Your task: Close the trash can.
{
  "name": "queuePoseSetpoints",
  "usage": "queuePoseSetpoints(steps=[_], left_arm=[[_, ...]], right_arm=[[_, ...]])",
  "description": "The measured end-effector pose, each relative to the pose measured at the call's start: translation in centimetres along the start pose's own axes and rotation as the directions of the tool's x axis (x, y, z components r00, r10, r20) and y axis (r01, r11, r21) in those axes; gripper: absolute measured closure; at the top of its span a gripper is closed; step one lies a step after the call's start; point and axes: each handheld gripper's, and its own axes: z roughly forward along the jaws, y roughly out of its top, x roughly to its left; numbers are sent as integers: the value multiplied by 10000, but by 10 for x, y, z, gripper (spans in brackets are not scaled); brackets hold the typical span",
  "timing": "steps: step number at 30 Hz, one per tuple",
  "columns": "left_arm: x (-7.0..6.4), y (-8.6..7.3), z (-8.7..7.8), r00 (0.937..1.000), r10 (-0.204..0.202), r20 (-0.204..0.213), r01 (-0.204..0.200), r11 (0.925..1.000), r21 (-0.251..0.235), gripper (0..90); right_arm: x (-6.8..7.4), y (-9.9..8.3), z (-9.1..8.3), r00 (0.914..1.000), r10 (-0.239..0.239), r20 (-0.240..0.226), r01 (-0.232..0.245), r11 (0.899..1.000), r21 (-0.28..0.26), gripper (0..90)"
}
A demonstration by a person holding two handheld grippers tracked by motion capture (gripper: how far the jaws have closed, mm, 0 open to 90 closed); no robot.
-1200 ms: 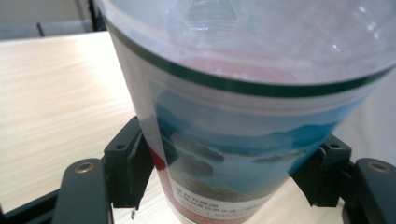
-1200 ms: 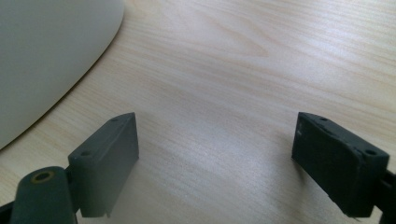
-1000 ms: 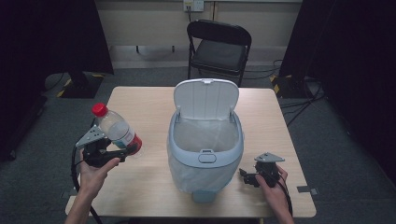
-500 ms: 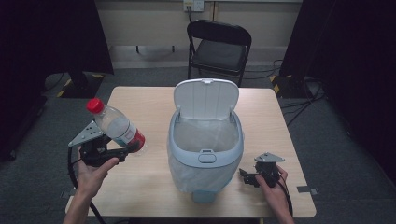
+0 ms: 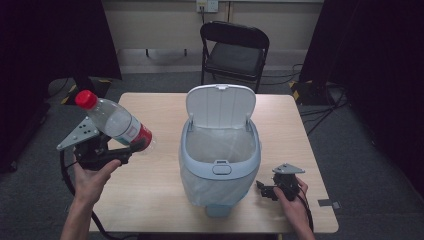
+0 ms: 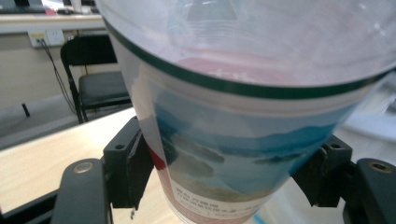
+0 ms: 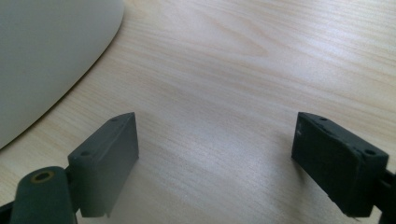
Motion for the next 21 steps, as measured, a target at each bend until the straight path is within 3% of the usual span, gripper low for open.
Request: queuePoseSetpoints(steps=[13, 21], left_arm=[[-11, 33, -2, 9988, 284, 408, -251, 9964, -807, 296], [-26, 58, 5, 9917, 678, 1096, -532, 9899, -1313, 297]], right_arm=[[0, 0, 0, 10000, -3, -1, 3, 10000, -1, 135], [0, 0, 0, 10000, -6, -3, 6, 10000, -1, 135]])
